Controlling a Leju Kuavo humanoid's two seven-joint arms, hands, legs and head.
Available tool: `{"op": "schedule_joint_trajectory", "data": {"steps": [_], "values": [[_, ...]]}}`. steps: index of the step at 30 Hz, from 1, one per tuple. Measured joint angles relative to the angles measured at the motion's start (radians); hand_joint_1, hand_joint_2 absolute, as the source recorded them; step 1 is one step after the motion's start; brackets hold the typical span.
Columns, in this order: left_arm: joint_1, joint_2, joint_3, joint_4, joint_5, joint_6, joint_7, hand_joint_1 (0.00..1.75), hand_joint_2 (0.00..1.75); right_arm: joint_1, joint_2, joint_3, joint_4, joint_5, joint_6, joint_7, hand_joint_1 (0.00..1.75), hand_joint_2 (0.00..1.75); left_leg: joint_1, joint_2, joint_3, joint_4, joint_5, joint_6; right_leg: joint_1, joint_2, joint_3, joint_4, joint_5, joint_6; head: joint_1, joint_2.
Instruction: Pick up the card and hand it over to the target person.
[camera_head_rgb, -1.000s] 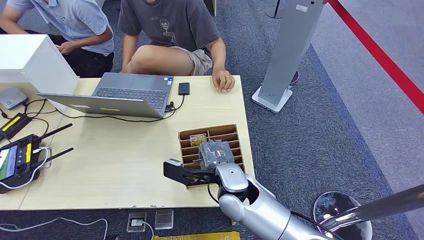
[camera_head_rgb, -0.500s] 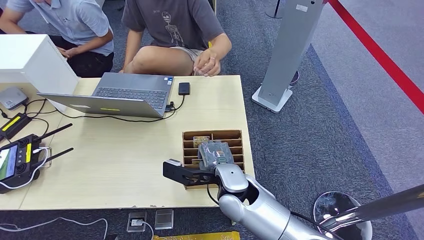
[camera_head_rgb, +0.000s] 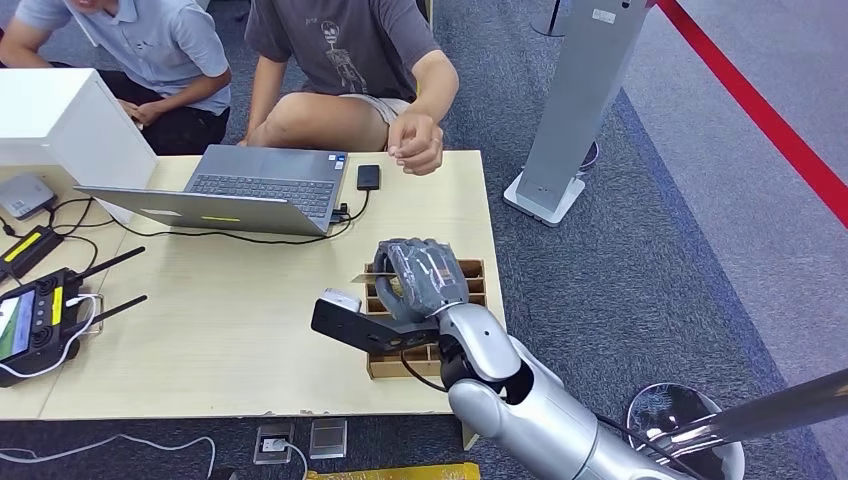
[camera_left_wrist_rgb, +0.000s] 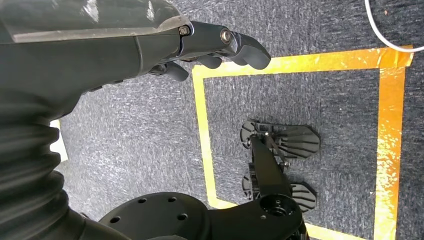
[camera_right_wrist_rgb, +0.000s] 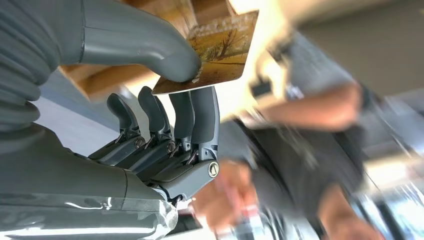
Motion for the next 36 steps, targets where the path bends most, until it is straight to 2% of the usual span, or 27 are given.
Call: {"op": "schedule_joint_trajectory", "data": {"steps": [2,9,12,18,25,29,34,36], "values": [[-0.002,0.001,-0.011,-0.001,-0.012,-0.005,-0.008,0.0,1.75,-0.067,0.037,0.008,0.153,-0.01,-0.009,-0.046,1.43,1.75,0.0,0.001,0.001,-0.001,0.0,0.0,0.0,0.001,0.0,0.0,0.001,0.0,0.0,0.0],[-0.045,0.003,-0.045,0.001,-0.044,-0.024,0.001,0.0,1.75,-0.317,0.201,0.008,0.799,-0.076,-0.153,-0.235,1.43,1.75,0.0,0.006,0.002,-0.002,0.001,-0.001,0.0,0.006,0.0,0.0,0.002,-0.001,0.0,0.0],[-0.052,0.005,-0.046,0.002,-0.044,-0.026,0.007,0.0,1.75,-0.394,0.249,0.005,0.978,-0.102,-0.173,-0.289,1.43,1.75,-0.001,0.006,0.002,-0.001,0.002,-0.001,-0.001,0.005,0.0,0.001,0.002,-0.001,0.0,0.0],[-0.05,0.013,-0.042,0.003,-0.038,-0.028,-0.007,0.0,1.75,-0.492,0.278,0.041,1.114,-0.059,-0.173,-0.269,1.43,1.75,0.0,0.005,0.002,-0.002,0.002,-0.001,0.0,0.005,0.0,0.001,0.002,-0.001,0.0,0.0],[-0.048,0.023,-0.044,0.004,-0.034,-0.039,0.0,0.0,1.75,-0.505,0.268,0.085,1.137,0.008,-0.178,-0.225,1.43,1.75,0.0,0.001,0.001,-0.001,0.001,-0.001,0.0,0.001,0.0,0.001,0.001,-0.001,0.0,0.0],[-0.044,0.032,-0.049,0.006,-0.037,-0.049,-0.008,0.0,1.75,-0.504,0.261,0.084,1.13,0.023,-0.193,-0.223,0.0,1.75,0.0,0.002,0.001,-0.002,0.002,0.0,0.0,0.001,0.0,0.0,0.002,-0.001,0.0,0.0],[-0.042,0.033,-0.028,0.009,-0.013,-0.018,-0.004,0.0,1.75,-0.507,0.24,0.036,1.092,0.005,-0.285,-0.26,0.0,1.75,0.0,0.001,0.0,-0.001,0.001,-0.001,0.0,0.001,-0.001,0.001,0.001,-0.001,0.0,0.0],[-0.037,0.031,-0.019,0.008,-0.003,-0.009,-0.008,0.0,1.75,-0.501,0.232,-0.028,1.066,-0.055,-0.31,-0.297,0.0,1.75,0.0,0.0,0.0,-0.001,0.002,0.0,0.0,0.0,0.0,0.0,0.001,-0.001,0.0,0.0]]}}
